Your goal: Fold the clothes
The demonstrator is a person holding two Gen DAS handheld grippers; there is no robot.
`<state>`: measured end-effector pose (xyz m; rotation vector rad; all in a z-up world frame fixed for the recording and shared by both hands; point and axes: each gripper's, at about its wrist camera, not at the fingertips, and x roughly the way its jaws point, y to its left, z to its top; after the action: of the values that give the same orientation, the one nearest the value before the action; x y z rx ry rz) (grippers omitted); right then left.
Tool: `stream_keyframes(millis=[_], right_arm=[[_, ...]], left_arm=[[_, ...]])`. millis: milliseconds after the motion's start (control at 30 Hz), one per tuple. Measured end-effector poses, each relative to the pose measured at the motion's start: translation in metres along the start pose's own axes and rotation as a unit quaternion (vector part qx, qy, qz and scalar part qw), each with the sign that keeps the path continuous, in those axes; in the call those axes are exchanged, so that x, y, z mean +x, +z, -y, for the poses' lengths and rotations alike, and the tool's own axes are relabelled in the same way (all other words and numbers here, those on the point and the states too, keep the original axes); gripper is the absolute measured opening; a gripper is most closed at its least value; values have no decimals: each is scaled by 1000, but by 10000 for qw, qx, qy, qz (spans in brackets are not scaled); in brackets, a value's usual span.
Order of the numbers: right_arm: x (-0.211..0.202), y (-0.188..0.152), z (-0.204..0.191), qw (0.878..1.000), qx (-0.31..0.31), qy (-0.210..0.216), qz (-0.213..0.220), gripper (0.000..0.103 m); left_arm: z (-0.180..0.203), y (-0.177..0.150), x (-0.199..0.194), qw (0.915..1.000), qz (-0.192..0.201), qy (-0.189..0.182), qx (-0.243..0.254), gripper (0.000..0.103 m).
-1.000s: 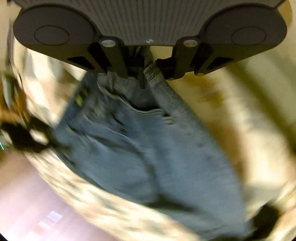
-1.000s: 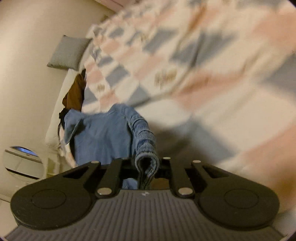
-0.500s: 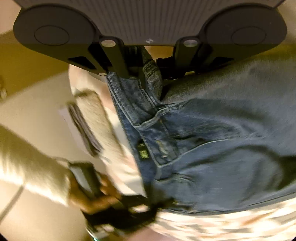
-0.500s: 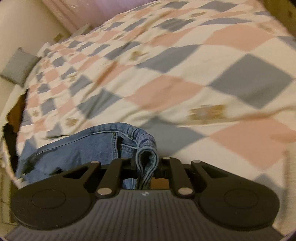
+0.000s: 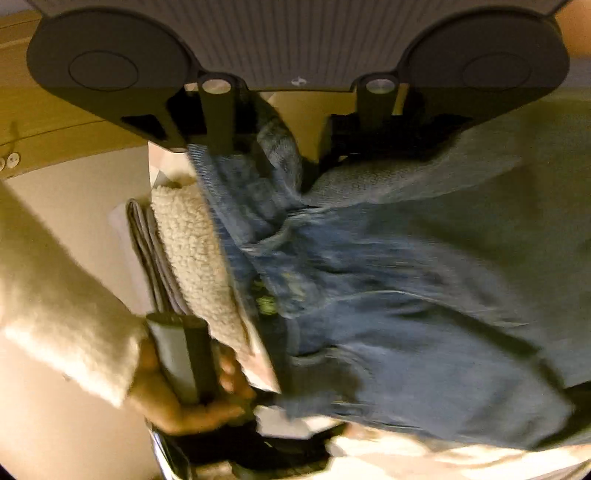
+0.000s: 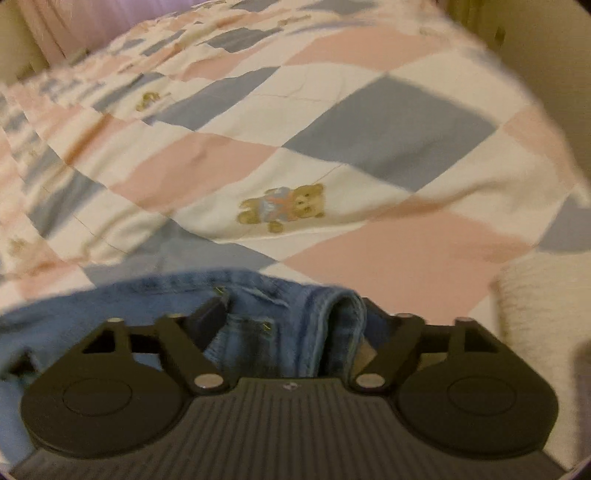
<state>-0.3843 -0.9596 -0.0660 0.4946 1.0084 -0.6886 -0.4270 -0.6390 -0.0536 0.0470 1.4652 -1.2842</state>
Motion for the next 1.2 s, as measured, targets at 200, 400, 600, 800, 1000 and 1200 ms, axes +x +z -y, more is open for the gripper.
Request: stream_keyframes(millis=[200,400,600,800,1000,1200], right_arm=[[-42,-19,-15,9987,239,134,424,85],[-64,-32,-102,9727,-1457,1577,877,69],[-63,-35,-204,9065,-3248,2460,1107,49],[-39,-40,-295,8705,-4047,2598,1049,56],[21,-58,-371,8382,-5035,2092,122,50],[8,-46,-390,8452,-4874,2173,-289,6]], left_arm=[[-18,-16,-77,9998,116,-100,-91,58],[-75,-13,-161,9811,969,1592,-527,58],[-169,-7,-237,9010,1016,4210,-260,57],[-244,-10,-251,8394,593,5374,554,61],[-312,6,-237,8315,352,5421,1160,60],[-344,32,-279,8446,181,4783,2398,5]])
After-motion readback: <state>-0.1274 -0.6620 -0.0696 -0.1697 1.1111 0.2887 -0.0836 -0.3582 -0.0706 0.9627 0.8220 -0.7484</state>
